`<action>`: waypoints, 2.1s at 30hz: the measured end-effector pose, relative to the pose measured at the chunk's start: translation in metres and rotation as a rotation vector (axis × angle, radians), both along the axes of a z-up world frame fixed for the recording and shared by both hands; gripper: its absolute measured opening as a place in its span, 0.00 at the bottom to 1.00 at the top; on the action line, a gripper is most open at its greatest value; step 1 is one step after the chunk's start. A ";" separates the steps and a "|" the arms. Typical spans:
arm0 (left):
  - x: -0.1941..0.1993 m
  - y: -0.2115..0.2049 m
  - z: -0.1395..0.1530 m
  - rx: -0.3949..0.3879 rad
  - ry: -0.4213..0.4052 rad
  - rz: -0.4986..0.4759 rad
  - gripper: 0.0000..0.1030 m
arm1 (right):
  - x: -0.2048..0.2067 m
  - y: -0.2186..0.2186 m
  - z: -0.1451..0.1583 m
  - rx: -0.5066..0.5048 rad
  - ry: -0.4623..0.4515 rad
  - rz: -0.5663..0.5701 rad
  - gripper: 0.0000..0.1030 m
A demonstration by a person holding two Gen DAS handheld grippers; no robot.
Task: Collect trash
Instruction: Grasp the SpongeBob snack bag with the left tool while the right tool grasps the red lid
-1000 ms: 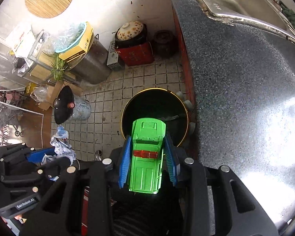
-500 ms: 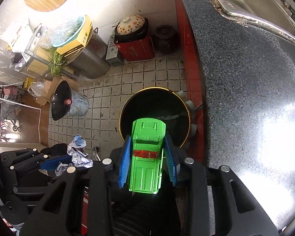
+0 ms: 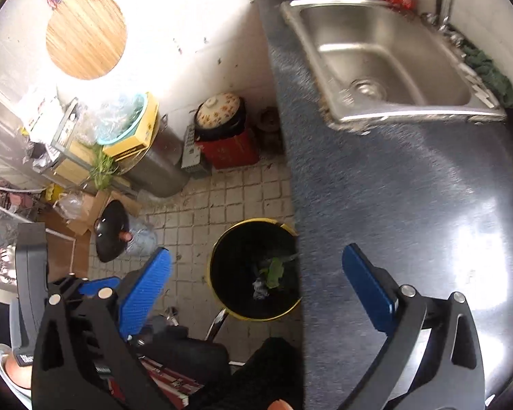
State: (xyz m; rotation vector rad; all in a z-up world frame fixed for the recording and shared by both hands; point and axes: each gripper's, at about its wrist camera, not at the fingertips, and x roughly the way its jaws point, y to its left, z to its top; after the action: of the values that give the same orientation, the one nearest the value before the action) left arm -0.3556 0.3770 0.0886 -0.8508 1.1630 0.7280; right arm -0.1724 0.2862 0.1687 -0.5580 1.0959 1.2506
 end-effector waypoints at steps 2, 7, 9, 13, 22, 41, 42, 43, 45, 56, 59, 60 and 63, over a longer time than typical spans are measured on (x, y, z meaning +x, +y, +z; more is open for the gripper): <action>0.013 0.001 0.005 0.064 0.067 -0.044 0.94 | 0.028 -0.033 0.017 0.061 -0.076 -0.093 0.94; 0.076 -0.017 0.027 0.180 0.044 -0.209 0.94 | 0.116 -0.173 0.026 0.034 -0.219 -0.464 0.94; 0.109 -0.030 0.032 0.165 0.013 -0.299 0.94 | 0.141 -0.245 0.026 -0.014 -0.318 -0.606 0.94; 0.181 -0.071 0.043 0.145 -0.049 -0.492 0.94 | 0.169 -0.392 0.025 -0.112 -0.408 -0.882 0.94; 0.331 -0.219 0.066 0.036 -0.110 -0.915 0.94 | 0.144 -0.634 -0.002 -0.214 -0.258 -1.430 0.94; 0.532 -0.443 0.053 -0.010 -0.074 -1.185 0.94 | 0.166 -0.808 -0.073 -0.317 -0.040 -1.764 0.94; 0.536 -0.447 0.048 -0.003 -0.059 -1.187 0.94 | 0.174 -0.812 -0.078 -0.328 -0.040 -1.758 0.94; 0.540 -0.451 0.041 -0.003 -0.042 -1.184 0.94 | 0.183 -0.816 -0.083 -0.338 -0.039 -1.754 0.94; 0.545 -0.455 0.029 -0.018 -0.020 -1.180 0.94 | 0.195 -0.823 -0.093 -0.342 -0.032 -1.749 0.94; 0.556 -0.457 0.011 -0.320 -0.114 -1.088 0.22 | 0.202 -0.843 -0.104 -0.202 -0.055 -1.746 0.45; 0.551 -0.453 0.031 -0.259 -0.151 -1.093 0.13 | 0.191 -0.850 -0.100 -0.157 0.019 -1.778 0.47; 0.550 -0.451 0.038 -0.242 -0.160 -1.096 0.13 | 0.185 -0.852 -0.098 -0.139 0.031 -1.787 0.47; 0.537 -0.435 0.064 -0.211 -0.205 -1.082 0.13 | 0.167 -0.853 -0.082 -0.079 0.020 -1.806 0.47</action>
State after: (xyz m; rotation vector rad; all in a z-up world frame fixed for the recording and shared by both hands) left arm 0.1813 -0.0578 0.1521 -0.3395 1.3069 -0.3646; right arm -0.0052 -0.5665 0.0864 0.4457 1.0961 -0.3784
